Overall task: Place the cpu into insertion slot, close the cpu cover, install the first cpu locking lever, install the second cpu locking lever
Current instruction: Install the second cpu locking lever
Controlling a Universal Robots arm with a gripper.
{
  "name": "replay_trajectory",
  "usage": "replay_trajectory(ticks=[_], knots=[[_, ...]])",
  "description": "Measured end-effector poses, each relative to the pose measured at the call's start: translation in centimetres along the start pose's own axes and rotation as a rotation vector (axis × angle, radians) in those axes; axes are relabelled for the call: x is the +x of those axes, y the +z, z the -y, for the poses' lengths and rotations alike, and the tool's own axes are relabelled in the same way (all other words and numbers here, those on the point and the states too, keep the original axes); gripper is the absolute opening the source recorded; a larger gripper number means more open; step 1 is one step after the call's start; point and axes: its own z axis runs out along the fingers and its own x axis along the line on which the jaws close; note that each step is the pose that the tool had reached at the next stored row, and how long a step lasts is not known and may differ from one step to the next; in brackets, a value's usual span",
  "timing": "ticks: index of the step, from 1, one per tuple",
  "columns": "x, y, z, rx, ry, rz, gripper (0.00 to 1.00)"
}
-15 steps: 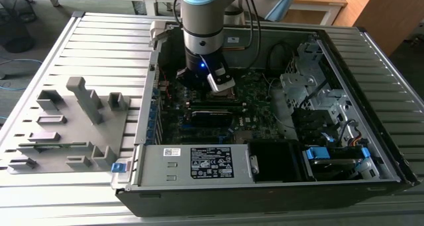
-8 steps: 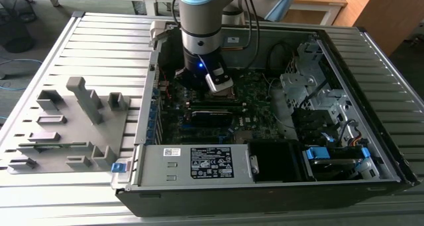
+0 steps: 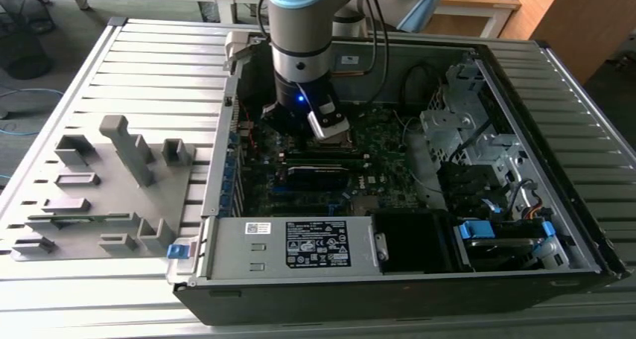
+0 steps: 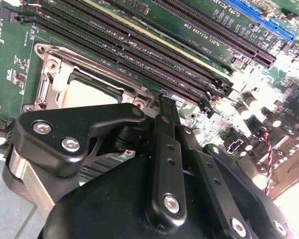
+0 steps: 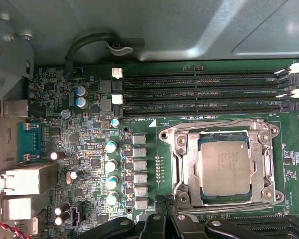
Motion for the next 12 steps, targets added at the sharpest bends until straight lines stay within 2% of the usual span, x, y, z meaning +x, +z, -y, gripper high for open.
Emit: replay_trajectory(ticks=[12], knots=[[0.00, 0.08, 0.13, -0.0003, 0.000, 0.0001, 0.10]])
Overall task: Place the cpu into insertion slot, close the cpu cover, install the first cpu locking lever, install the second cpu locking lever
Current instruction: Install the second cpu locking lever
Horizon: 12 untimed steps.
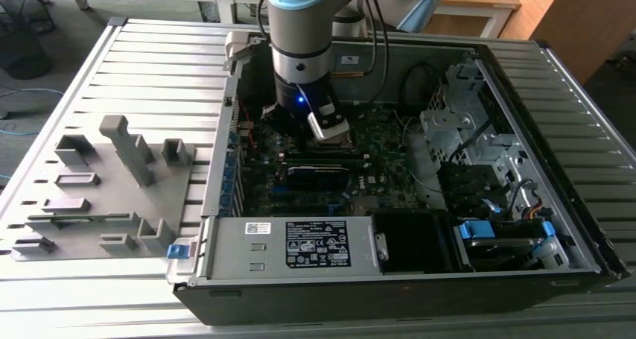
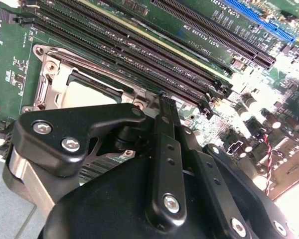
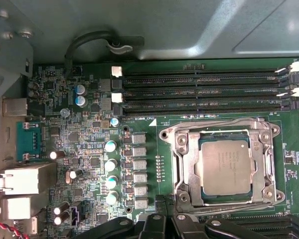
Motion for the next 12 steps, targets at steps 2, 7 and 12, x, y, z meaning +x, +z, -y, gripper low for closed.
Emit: replay_trajectory(ticks=[2, 7, 12], knots=[[0.00, 0.00, 0.02, 0.0002, 0.000, -0.0001, 0.10], [0.00, -0.07, 0.04, 0.0003, 0.000, -0.0001, 0.10], [-0.02, -0.44, 0.01, 0.0002, 0.000, 0.0000, 0.10]])
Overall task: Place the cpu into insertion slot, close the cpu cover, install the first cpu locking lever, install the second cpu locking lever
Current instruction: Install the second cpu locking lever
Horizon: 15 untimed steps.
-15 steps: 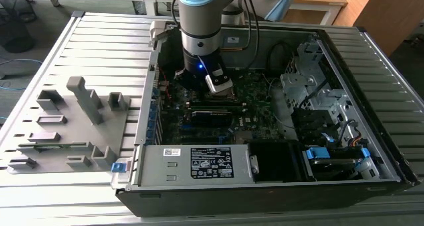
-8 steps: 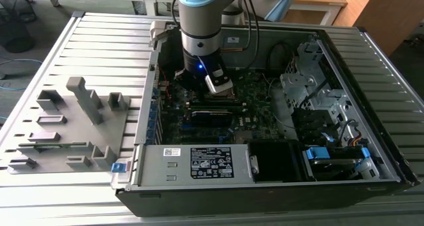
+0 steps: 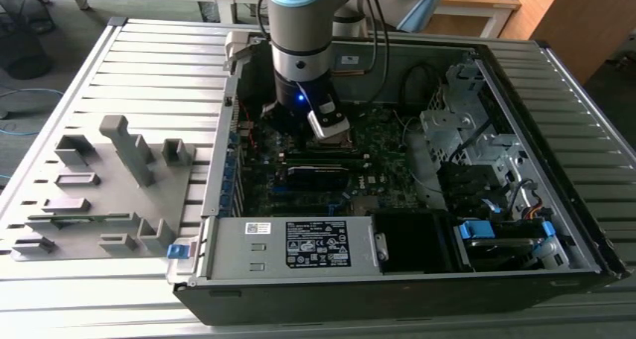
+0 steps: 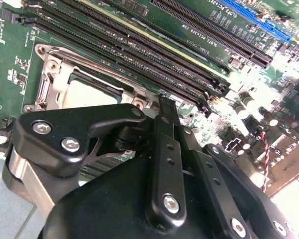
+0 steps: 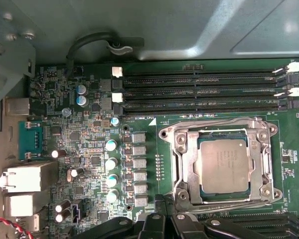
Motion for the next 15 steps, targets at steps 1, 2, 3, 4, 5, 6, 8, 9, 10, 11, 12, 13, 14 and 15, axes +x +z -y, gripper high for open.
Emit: replay_trajectory(ticks=[1, 2, 3, 4, 5, 6, 8, 9, 10, 11, 12, 13, 14, 15], knots=[[-0.01, -0.11, -0.01, 0.0000, 0.000, 0.0000, 0.10], [-0.01, -0.22, -0.01, 0.0000, 0.000, 0.0000, 0.10], [-0.02, -0.34, -0.02, -0.0001, 0.000, 0.0000, 0.10], [-0.03, -0.46, -0.03, -0.0001, 0.000, 0.0000, 0.10], [-0.03, -0.59, -0.03, 0.0000, 0.000, -0.0001, 0.10], [-0.04, -0.72, -0.04, 0.0000, 0.000, -0.0001, 0.10], [-0.05, -0.96, -0.05, 0.0000, 0.000, -0.0001, 0.10], [-0.06, -1.10, -0.06, -0.0001, 0.000, 0.0000, 0.10], [-0.06, -1.25, -0.07, -0.0001, 0.000, 0.0000, 0.10], [-0.07, -1.38, -0.08, -0.0001, 0.000, 0.0000, 0.10], [-0.08, -1.51, -0.09, -0.0001, 0.000, 0.0000, 0.10], [-0.08, -1.63, -0.09, 0.0000, 0.000, -0.0001, 0.10], [-0.09, -1.73, -0.10, 0.0000, 0.000, -0.0001, 0.10], [-0.09, -1.81, -0.10, 0.0000, 0.000, 0.0000, 0.10]])
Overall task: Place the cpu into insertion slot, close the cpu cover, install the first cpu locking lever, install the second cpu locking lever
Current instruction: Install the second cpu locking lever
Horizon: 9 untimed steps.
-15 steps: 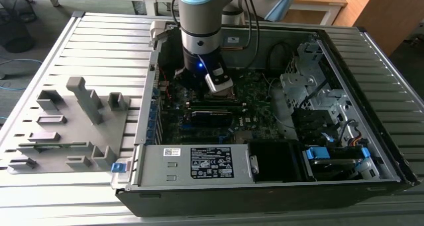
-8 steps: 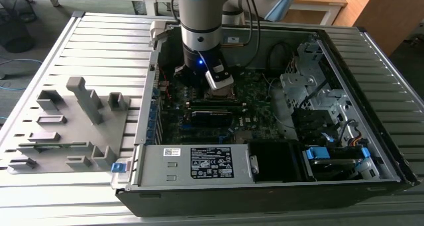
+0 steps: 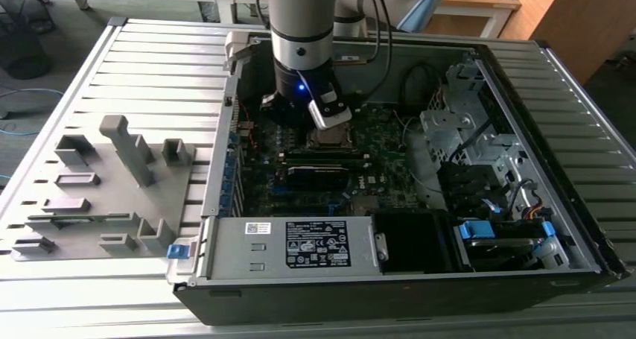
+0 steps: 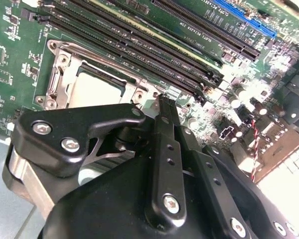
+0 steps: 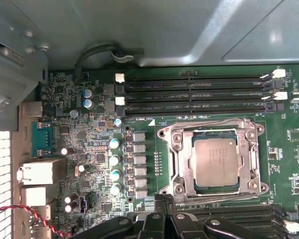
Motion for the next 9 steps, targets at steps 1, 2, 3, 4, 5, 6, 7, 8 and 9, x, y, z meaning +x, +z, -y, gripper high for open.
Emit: replay_trajectory(ticks=[1, 2, 3, 4, 5, 6, 7, 8, 9], knots=[[0.00, -0.07, 0.00, 0.0000, 0.000, 0.0000, 0.10], [-0.01, -0.14, -0.01, 0.0000, 0.000, 0.0000, 0.10], [-0.01, -0.20, -0.01, 0.0000, 0.000, 0.0000, 0.10], [-0.01, -0.27, -0.01, 0.0000, 0.000, 0.0000, 0.10], [-0.02, -0.34, -0.02, 0.0000, 0.000, 0.0000, 0.10], [-0.02, -0.41, -0.02, -0.0001, 0.000, 0.0000, 0.10], [-0.02, -0.47, -0.03, -0.0001, 0.000, 0.0000, 0.10], [-0.03, -0.48, -0.03, -0.0003, 0.000, 0.0001, 0.10], [-0.03, -0.48, -0.03, -0.0003, 0.000, 0.0002, 0.10]])
